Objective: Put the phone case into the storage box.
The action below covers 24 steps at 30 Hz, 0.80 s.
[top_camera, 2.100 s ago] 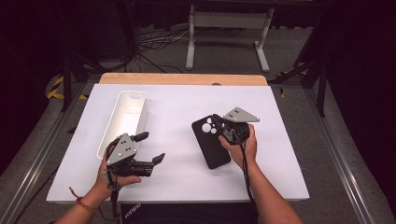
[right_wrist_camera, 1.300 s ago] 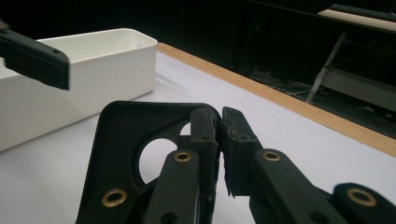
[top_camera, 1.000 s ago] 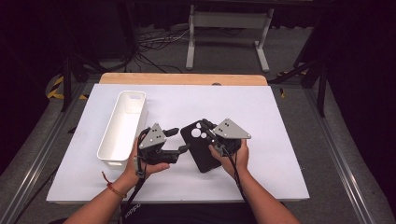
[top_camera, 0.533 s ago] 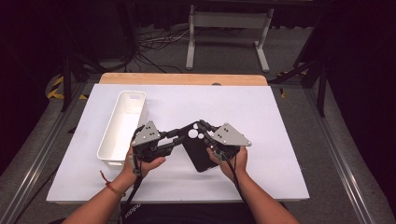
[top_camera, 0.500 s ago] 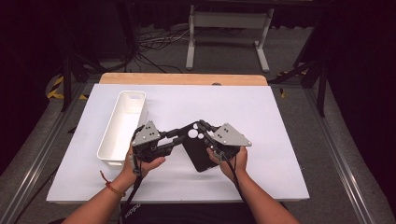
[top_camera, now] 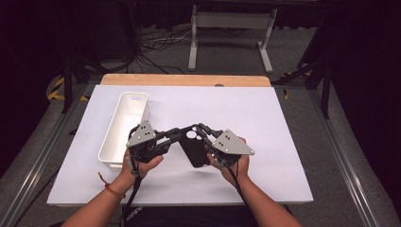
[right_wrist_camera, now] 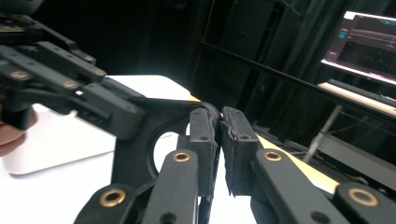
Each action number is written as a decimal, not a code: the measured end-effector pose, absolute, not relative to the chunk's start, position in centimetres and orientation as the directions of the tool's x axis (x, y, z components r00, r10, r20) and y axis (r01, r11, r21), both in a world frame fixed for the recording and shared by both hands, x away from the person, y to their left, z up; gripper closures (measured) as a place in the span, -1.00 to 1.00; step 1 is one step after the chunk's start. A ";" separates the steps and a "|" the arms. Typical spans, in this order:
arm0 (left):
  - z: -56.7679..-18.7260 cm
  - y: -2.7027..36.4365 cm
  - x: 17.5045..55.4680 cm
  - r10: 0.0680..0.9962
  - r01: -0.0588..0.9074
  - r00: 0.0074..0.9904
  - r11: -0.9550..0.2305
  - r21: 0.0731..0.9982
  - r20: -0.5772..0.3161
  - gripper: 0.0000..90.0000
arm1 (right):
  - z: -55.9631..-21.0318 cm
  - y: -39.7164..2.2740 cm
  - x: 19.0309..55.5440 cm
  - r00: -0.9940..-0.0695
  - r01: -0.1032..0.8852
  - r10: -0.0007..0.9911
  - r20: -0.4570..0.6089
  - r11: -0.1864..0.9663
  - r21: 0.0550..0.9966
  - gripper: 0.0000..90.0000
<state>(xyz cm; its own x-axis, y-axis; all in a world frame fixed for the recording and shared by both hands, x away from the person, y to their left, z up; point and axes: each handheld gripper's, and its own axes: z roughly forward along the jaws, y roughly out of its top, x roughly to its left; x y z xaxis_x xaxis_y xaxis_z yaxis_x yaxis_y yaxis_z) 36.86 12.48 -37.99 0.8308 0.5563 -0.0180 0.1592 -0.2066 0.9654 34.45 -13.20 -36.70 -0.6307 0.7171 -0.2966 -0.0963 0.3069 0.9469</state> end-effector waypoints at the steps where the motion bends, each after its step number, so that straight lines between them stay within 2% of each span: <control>1: -38.0 12.5 36.8 0.554 0.163 0.832 -0.193 0.968 -0.030 0.74 | -36.7 -13.2 34.4 -0.635 -0.101 0.713 -0.297 0.305 0.947 0.86; 24: -36.7 13.6 35.9 0.567 0.059 0.819 -0.240 0.969 0.091 0.79 | -36.3 -13.2 34.1 -0.693 -0.111 0.667 -0.273 0.276 0.955 0.83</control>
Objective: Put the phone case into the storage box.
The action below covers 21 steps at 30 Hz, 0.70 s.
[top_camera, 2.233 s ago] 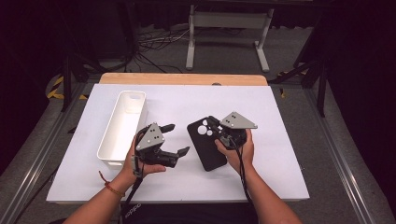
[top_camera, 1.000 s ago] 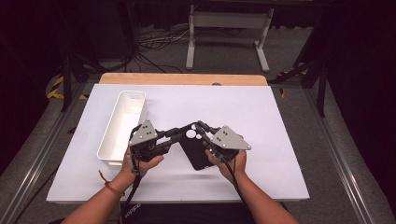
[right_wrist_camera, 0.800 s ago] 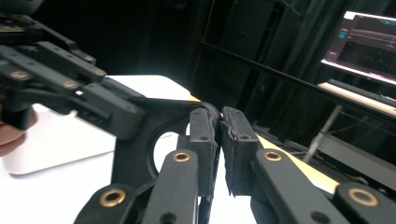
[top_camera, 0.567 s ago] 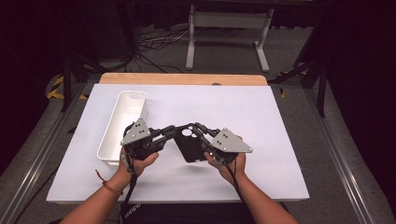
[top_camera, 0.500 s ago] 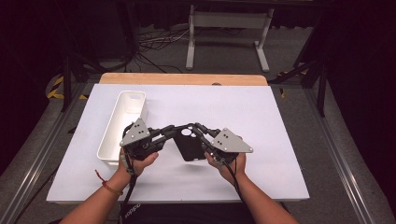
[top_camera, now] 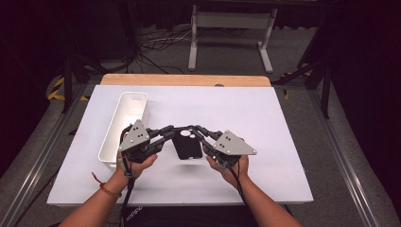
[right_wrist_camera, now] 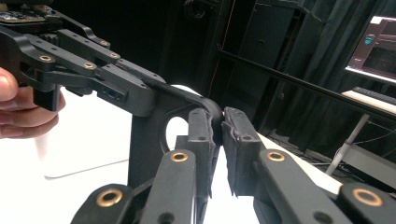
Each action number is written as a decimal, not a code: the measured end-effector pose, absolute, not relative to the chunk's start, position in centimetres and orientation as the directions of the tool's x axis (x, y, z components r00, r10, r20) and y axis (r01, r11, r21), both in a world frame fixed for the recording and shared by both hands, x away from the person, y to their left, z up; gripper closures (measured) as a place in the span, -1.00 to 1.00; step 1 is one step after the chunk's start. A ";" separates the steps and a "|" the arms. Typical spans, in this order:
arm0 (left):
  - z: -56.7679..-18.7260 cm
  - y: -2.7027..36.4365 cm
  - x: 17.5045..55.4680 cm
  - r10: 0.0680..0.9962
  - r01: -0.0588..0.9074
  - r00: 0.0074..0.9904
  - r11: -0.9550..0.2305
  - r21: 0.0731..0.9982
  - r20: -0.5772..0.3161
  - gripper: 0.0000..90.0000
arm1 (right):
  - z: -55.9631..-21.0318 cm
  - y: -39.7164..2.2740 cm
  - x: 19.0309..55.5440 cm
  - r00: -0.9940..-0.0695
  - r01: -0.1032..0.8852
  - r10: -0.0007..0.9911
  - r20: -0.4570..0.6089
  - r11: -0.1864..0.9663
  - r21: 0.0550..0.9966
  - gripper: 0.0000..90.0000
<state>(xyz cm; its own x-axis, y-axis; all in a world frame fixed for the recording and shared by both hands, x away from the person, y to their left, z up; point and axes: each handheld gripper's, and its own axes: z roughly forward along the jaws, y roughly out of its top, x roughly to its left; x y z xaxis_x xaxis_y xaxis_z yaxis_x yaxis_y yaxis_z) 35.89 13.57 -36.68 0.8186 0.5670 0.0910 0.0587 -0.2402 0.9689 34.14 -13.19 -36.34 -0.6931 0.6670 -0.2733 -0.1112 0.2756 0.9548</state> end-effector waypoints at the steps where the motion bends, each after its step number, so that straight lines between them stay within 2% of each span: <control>1: -36.7 13.6 35.9 0.568 0.055 0.818 -0.242 0.969 0.096 0.79 | -36.3 -13.2 34.1 -0.693 -0.111 0.667 -0.275 0.278 0.954 0.82; 21: -36.3 14.2 35.9 0.586 0.033 0.802 -0.244 0.969 0.121 0.79 | -36.1 -13.0 34.4 -0.705 -0.057 0.656 -0.271 0.327 0.943 0.69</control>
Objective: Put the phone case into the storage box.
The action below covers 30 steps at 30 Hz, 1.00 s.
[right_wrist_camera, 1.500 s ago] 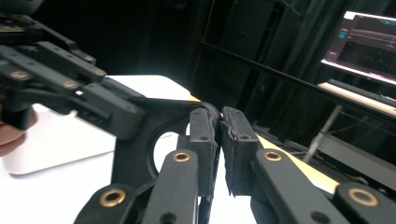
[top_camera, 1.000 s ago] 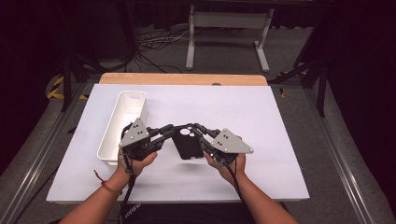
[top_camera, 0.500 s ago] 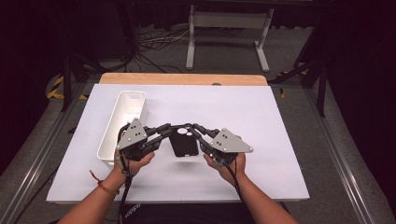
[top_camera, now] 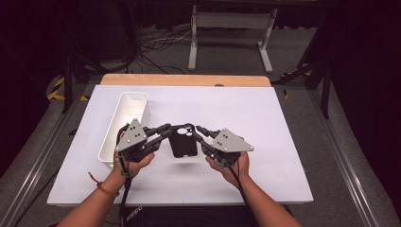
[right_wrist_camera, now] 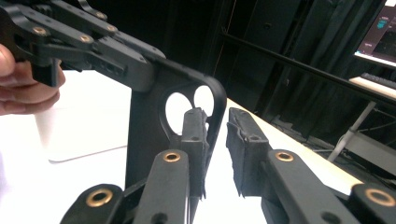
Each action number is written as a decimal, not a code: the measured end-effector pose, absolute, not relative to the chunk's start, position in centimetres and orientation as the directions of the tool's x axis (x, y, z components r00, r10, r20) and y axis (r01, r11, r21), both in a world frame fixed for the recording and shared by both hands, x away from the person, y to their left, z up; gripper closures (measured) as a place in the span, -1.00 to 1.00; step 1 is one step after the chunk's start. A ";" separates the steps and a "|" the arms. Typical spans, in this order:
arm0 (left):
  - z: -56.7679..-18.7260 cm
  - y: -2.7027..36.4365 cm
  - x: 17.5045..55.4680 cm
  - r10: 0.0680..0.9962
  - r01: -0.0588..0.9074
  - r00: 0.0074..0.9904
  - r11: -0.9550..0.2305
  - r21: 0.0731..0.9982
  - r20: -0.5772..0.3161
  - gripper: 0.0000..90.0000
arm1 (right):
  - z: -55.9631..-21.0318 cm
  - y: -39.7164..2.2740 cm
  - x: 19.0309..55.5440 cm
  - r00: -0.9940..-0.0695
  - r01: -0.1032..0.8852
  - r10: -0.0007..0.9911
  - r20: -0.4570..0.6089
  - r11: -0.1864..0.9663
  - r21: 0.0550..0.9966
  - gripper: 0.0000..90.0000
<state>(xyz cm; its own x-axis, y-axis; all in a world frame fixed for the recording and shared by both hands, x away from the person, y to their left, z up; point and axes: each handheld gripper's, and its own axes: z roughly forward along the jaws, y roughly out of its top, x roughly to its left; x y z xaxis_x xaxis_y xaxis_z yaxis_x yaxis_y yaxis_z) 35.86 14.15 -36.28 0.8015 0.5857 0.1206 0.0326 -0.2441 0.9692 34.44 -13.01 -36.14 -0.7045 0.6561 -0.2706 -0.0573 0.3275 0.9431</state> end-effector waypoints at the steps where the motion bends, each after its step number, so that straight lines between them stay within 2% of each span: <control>1: -36.2 14.2 35.8 0.585 0.035 0.802 -0.242 0.970 0.117 0.80 | -36.2 -13.0 34.4 -0.705 -0.046 0.658 -0.264 0.329 0.943 0.68; 11: -36.1 14.2 35.8 0.582 0.025 0.802 -0.253 0.967 0.131 0.80 | -36.5 -12.8 34.2 -0.693 -0.008 0.672 -0.262 0.356 0.934 0.54; 19: -36.0 14.3 35.9 0.583 0.023 0.801 -0.258 0.966 0.137 0.80 | -37.2 -14.0 34.2 -0.690 0.021 0.682 -0.242 0.353 0.935 0.28; 26: -36.0 14.2 35.9 0.575 0.023 0.807 -0.261 0.965 0.136 0.80 | -37.8 -15.1 33.6 -0.690 0.018 0.677 -0.256 0.369 0.929 0.15; 30: -36.1 14.2 35.9 0.572 0.021 0.808 -0.264 0.964 0.139 0.80 | -38.3 -15.9 33.2 -0.691 0.014 0.672 -0.267 0.382 0.924 -0.02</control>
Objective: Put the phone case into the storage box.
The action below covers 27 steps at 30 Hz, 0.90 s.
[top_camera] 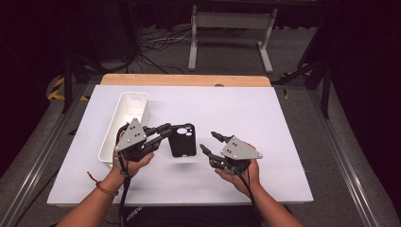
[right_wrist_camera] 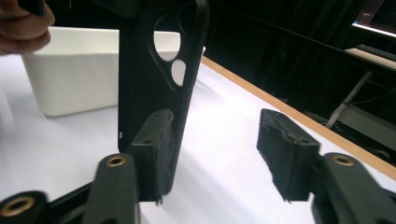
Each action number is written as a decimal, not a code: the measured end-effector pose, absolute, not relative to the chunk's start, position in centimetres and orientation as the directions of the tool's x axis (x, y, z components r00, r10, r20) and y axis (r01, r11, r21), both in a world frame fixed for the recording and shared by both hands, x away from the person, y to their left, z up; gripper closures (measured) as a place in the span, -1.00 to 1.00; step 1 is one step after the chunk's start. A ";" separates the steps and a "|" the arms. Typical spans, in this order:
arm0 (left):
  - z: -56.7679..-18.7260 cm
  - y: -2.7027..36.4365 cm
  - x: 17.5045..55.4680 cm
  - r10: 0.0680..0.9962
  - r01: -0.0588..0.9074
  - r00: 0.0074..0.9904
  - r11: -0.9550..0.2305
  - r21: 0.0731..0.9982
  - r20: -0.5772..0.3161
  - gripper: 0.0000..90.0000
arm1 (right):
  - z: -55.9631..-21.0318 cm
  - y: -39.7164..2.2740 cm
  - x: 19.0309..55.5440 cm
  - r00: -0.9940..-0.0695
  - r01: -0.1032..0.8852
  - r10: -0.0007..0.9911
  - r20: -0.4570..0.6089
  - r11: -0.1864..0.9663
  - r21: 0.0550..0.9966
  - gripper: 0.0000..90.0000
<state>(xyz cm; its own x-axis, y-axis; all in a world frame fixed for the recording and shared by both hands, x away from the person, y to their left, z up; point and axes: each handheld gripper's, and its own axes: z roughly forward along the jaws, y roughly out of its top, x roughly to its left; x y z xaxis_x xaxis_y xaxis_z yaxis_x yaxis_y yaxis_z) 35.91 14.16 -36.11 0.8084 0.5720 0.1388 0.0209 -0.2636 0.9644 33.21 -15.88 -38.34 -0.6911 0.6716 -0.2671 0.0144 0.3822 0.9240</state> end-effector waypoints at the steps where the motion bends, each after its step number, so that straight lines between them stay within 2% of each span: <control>1: -36.1 14.2 35.9 0.571 0.020 0.809 -0.267 0.963 0.142 0.80 | -38.5 -16.1 33.1 -0.693 0.009 0.669 -0.269 0.381 0.925 -0.06; 4: -36.1 14.2 35.9 0.572 0.016 0.808 -0.263 0.965 0.143 0.80 | -38.9 -16.7 32.8 -0.694 0.005 0.664 -0.278 0.391 0.920 -0.22; 7: -36.1 14.1 35.8 0.570 0.017 0.809 -0.262 0.965 0.141 0.80 | -39.3 -17.0 32.5 -0.692 0.007 0.662 -0.287 0.404 0.915 -0.30; 18: -36.0 14.2 35.8 0.562 0.008 0.814 -0.261 0.965 0.146 0.80 | -40.6 -19.2 30.7 -0.674 -0.005 0.666 -0.319 0.429 0.903 -0.51; 23: -35.9 14.1 35.7 0.561 0.002 0.814 -0.260 0.966 0.149 0.80 | -41.7 -20.3 30.3 -0.661 0.036 0.692 -0.291 0.417 0.908 -0.64; 27: -35.7 14.3 35.7 0.556 -0.003 0.817 -0.265 0.964 0.155 0.80 | -42.2 -20.9 30.3 -0.642 0.036 0.701 -0.310 0.432 0.901 -0.71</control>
<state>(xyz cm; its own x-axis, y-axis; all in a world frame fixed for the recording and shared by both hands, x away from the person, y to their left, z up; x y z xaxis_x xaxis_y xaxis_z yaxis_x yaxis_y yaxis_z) 35.66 14.25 -35.67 0.8166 0.5559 0.1553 -0.0030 -0.2650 0.9643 30.27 -20.91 -42.20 -0.6423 0.7008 -0.3104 0.0364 0.4324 0.9010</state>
